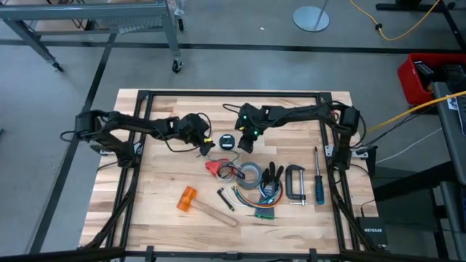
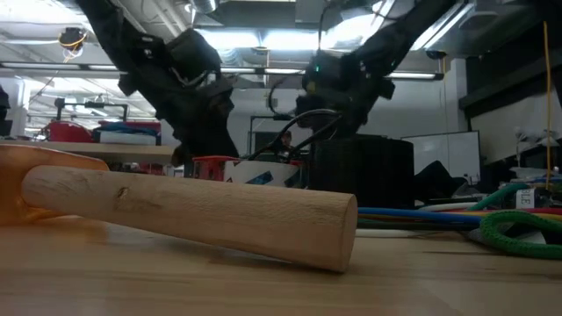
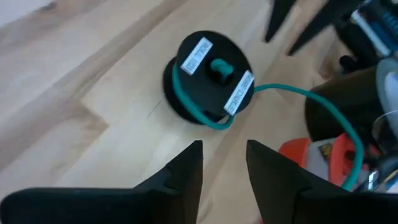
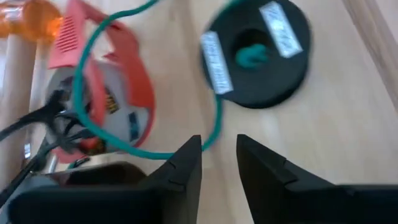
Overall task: Coil cords
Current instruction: Coil the green cable wire on the black spool
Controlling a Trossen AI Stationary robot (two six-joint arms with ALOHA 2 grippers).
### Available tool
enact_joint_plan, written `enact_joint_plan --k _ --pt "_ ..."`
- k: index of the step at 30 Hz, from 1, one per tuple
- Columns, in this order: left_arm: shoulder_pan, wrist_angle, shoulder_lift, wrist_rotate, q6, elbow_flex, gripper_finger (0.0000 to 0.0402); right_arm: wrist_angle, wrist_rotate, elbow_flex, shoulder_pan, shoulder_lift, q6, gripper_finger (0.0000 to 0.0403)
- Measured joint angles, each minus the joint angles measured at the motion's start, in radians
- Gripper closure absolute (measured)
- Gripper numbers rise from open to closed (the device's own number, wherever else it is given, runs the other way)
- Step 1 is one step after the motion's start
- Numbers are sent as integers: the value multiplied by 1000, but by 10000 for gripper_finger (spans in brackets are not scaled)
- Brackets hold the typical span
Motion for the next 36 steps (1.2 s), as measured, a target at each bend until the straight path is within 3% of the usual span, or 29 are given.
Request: enact_joint_plan --k 6,12,24,36 --pt "31 154 79 79 -51 0 312 5 -79 0 -82 32 45 315" --pt "57 222 134 87 -98 0 325 66 -224 0 -138 32 128 322" --pt "90 274 162 91 -137 0 332 169 -264 1 -144 73 274 322" --pt "89 291 162 93 -134 0 336 298 -376 0 -144 161 389 322"
